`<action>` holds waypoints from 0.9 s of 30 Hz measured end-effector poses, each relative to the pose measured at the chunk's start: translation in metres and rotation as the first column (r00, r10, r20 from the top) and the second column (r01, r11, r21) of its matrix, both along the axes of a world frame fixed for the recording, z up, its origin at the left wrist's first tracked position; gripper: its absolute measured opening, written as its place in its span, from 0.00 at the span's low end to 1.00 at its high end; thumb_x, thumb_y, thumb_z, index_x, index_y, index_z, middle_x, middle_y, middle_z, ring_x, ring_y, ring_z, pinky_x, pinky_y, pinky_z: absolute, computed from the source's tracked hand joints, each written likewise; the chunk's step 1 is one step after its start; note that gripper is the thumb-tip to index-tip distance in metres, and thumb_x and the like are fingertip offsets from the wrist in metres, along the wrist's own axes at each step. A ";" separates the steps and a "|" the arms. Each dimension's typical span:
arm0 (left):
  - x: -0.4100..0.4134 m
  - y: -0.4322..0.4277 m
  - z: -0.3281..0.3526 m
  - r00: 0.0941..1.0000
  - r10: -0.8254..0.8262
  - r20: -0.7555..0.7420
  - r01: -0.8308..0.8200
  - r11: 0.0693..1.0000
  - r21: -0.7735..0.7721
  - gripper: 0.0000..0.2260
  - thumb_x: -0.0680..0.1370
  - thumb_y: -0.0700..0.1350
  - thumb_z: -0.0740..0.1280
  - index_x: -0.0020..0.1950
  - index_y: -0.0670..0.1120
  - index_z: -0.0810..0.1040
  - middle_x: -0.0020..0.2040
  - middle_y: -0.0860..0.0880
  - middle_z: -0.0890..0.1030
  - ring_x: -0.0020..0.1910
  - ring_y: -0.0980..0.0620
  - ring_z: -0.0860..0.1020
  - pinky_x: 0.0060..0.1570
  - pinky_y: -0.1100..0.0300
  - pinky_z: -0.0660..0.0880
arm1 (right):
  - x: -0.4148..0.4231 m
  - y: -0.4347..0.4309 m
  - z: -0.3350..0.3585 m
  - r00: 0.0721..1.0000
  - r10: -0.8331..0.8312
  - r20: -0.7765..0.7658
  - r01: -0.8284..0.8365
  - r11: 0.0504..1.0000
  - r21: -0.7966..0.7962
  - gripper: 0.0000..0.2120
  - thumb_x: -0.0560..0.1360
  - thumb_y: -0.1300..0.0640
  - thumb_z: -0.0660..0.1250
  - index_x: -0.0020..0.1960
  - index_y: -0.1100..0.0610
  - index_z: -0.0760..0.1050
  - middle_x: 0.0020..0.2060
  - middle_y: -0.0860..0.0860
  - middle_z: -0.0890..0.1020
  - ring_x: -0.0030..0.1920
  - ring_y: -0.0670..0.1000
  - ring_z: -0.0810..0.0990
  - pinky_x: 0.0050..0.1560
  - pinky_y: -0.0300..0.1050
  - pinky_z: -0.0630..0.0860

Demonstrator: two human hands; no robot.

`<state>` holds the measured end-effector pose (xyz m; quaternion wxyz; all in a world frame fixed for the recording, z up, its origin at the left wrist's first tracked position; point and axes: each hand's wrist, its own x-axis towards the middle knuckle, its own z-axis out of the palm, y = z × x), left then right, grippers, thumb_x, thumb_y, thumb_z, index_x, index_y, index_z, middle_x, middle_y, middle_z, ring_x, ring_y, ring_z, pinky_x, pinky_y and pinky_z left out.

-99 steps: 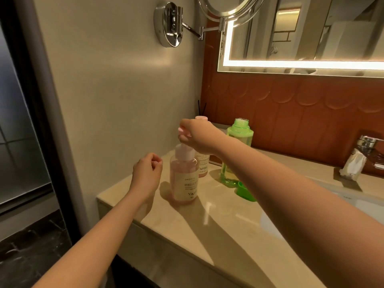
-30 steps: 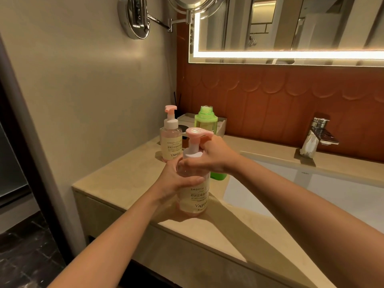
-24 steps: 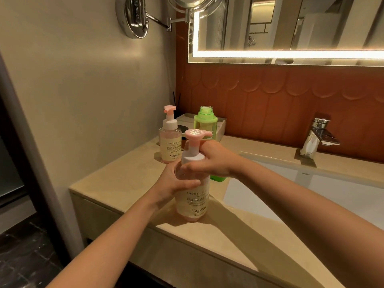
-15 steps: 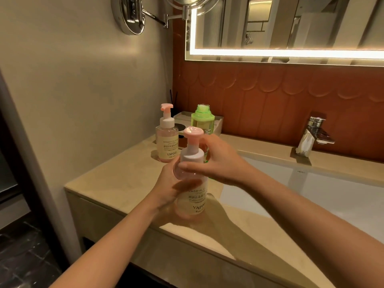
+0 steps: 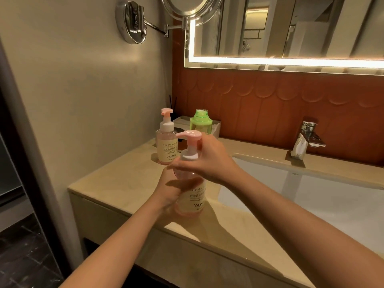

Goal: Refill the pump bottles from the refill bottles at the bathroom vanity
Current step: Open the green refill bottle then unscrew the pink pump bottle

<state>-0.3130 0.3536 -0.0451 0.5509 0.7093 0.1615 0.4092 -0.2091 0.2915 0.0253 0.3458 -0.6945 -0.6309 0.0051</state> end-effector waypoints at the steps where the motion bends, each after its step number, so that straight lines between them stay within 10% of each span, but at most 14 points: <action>1: 0.000 0.000 -0.001 1.000 0.013 -0.001 -0.013 1.000 -0.005 0.23 0.65 0.43 0.75 0.58 0.47 0.75 0.53 0.49 0.81 0.56 0.50 0.79 0.60 0.48 0.74 | -0.003 0.002 -0.002 1.000 -0.023 0.019 0.022 0.999 0.038 0.37 0.59 0.32 0.71 0.63 0.47 0.70 0.53 0.46 0.77 0.53 0.47 0.75 0.49 0.43 0.76; 5: 0.000 0.002 0.000 0.999 0.026 -0.042 -0.026 1.000 0.005 0.25 0.63 0.41 0.77 0.57 0.48 0.73 0.51 0.53 0.80 0.53 0.57 0.78 0.56 0.57 0.75 | -0.004 -0.006 0.010 0.996 0.053 -0.072 -0.053 0.999 -0.008 0.20 0.67 0.50 0.73 0.57 0.53 0.74 0.45 0.47 0.78 0.45 0.45 0.76 0.39 0.33 0.71; 8: 0.002 0.002 0.000 0.999 0.017 -0.032 -0.018 1.000 -0.022 0.25 0.64 0.45 0.76 0.59 0.49 0.73 0.53 0.53 0.80 0.55 0.55 0.78 0.49 0.65 0.75 | -0.003 -0.014 0.016 0.949 0.135 -0.285 -0.175 0.977 -0.120 0.15 0.70 0.57 0.69 0.56 0.57 0.72 0.48 0.51 0.77 0.50 0.50 0.77 0.51 0.44 0.77; 15: 0.001 0.003 -0.001 1.000 0.016 -0.019 -0.017 0.999 -0.029 0.22 0.69 0.32 0.71 0.59 0.48 0.73 0.53 0.49 0.80 0.58 0.50 0.77 0.58 0.53 0.74 | -0.013 -0.010 -0.001 0.996 -0.088 -0.031 0.091 0.992 0.084 0.29 0.65 0.44 0.74 0.60 0.53 0.69 0.51 0.47 0.73 0.51 0.47 0.72 0.48 0.38 0.71; 21: 0.003 0.000 0.000 1.000 -0.012 0.026 0.015 0.994 -0.107 0.19 0.72 0.33 0.69 0.62 0.43 0.72 0.54 0.49 0.80 0.53 0.53 0.79 0.44 0.64 0.78 | -0.005 -0.019 0.009 0.898 0.175 -0.404 -0.226 0.971 -0.081 0.19 0.69 0.59 0.71 0.57 0.55 0.70 0.52 0.50 0.77 0.53 0.50 0.76 0.46 0.38 0.75; 27: 0.002 0.000 0.000 1.000 0.024 -0.001 -0.024 0.999 -0.030 0.22 0.68 0.34 0.73 0.58 0.47 0.73 0.52 0.51 0.80 0.56 0.52 0.78 0.54 0.60 0.76 | -0.011 -0.013 -0.001 0.990 -0.096 -0.102 0.103 0.992 0.071 0.24 0.64 0.43 0.75 0.55 0.54 0.74 0.51 0.48 0.76 0.52 0.48 0.75 0.48 0.40 0.76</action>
